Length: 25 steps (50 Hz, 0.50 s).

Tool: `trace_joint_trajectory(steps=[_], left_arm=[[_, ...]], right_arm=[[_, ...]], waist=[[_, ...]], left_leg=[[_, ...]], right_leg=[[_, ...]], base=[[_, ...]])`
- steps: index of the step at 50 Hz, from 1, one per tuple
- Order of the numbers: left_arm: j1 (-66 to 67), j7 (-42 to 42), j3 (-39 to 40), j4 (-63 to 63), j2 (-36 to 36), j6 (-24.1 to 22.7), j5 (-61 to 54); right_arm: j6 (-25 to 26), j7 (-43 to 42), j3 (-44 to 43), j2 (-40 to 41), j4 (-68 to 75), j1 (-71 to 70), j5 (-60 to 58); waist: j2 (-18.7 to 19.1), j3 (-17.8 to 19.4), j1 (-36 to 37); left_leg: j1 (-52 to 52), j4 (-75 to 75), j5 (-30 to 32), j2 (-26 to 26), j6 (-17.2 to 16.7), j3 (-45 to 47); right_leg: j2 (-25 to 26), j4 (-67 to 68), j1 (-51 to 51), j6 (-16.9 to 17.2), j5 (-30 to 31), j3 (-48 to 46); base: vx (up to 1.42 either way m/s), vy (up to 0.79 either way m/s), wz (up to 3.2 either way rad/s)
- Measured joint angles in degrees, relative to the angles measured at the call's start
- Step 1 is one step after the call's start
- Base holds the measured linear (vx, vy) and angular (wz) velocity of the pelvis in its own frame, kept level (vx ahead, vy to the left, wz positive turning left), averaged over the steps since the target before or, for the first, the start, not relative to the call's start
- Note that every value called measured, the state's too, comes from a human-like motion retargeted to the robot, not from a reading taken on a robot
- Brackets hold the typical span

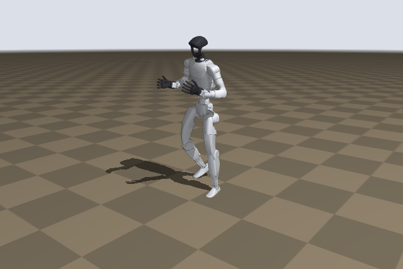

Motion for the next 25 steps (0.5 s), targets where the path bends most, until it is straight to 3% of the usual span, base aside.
trace_joint_trajectory(steps=[3, 7, 12, 15, 19, 25], left_arm=[[-0.1, 0.0, -0.3, 0.2, -0.6, 0.1, -0.3], [-0.3, 0.3, -0.8, 0.6, -1.3, -0.1, -0.2], [-1.2, 0.7, -1.9, 1.2, -0.7, -0.9, 1.0], [-1.6, 0.6, -2.7, 1.2, 0.6, -1.5, 2.1], [-4.3, 0.7, -3.3, 1.9, 2.7, -1.9, 3.4], [-5.5, 1.6, -3.9, 2.4, 4.0, -2.1, 3.8]], right_arm=[[-0.1, 0.0, 0.1, -0.1, 0.1, -0.9, 0.5], [-0.4, -0.2, 0.4, -0.1, 0.0, -1.9, 1.1], [-0.8, -0.8, 0.2, -0.1, -0.6, -2.1, 1.4], [-1.2, -1.1, -0.2, 0.1, -1.3, -1.5, 1.7], [-1.6, -1.5, -1.5, -0.1, -1.9, -2.1, 2.0], [-1.9, -2.1, -3.1, -0.3, -2.8, -1.8, 1.2]], waist=[[-0.2, 0.8, -1.1], [-0.8, 2.2, -2.6], [-2.0, 4.5, -4.7], [-1.9, 5.7, -5.0], [-0.3, 7.2, -4.5], [2.1, 6.8, -4.4]], left_leg=[[0.4, 1.9, -1.9, -0.4, 0.8, -1.2], [1.1, 3.7, -3.9, -1.6, 1.9, -3.0], [2.9, 5.3, -6.2, -4.0, 1.8, -5.7], [4.6, 5.8, -7.3, -3.2, -0.2, -6.7], [5.7, 6.8, -8.3, 0.4, -3.7, -7.4], [7.0, 8.5, -9.7, 1.3, -4.5, -8.7]], right_leg=[[1.5, -6.5, -1.2, 0.3, -0.8, -0.5], [3.9, -19.3, -2.1, 2.4, 2.7, 1.3], [4.3, -36.3, -2.0, 8.0, 8.2, 3.5], [5.9, -43.1, -3.0, 10.8, 9.4, 4.1], [9.6, -48.1, -5.8, 10.8, 7.9, 2.2], [8.4, -49.2, -7.1, 10.8, 2.4, -3.0]], base=[[0.29, 0.15, 0.37], [0.28, 0.09, 0.45], [0.30, 0.03, 0.57], [0.33, -0.19, 0.39], [0.34, -0.34, 0.28], [0.42, -0.14, 0.41]])
